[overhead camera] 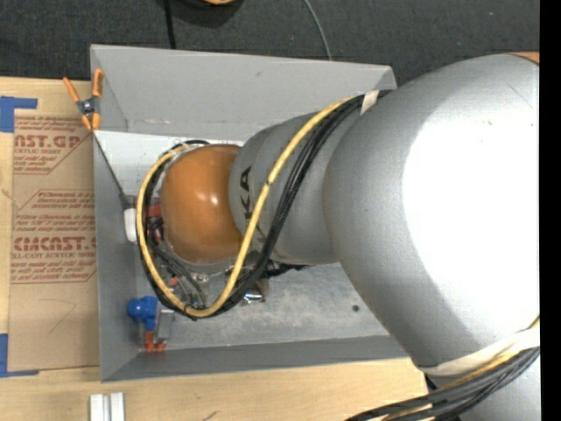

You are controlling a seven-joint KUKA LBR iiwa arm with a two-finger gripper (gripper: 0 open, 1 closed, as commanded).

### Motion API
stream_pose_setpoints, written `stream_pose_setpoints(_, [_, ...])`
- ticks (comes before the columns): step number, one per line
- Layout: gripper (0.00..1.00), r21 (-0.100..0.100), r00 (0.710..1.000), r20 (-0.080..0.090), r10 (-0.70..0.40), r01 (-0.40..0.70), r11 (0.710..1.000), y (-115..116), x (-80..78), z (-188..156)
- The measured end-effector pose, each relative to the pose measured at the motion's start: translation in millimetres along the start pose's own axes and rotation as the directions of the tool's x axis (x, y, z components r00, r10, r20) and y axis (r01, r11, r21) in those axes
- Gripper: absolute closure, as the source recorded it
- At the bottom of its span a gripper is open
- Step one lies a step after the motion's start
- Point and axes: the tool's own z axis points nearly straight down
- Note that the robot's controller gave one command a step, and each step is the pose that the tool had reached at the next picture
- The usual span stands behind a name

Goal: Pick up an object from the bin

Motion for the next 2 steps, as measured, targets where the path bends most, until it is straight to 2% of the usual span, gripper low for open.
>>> stream_pose_setpoints(1, [0.00, 0.001, 0.998, -0.002, 0.056, -0.056, 0.998, 0.1, 10.1, 1.3])
stream_pose_setpoints(2, [0.00, 0.000, 0.983, -0.001, 0.184, -0.184, 0.983, -5.9, 18.2, 4.1])
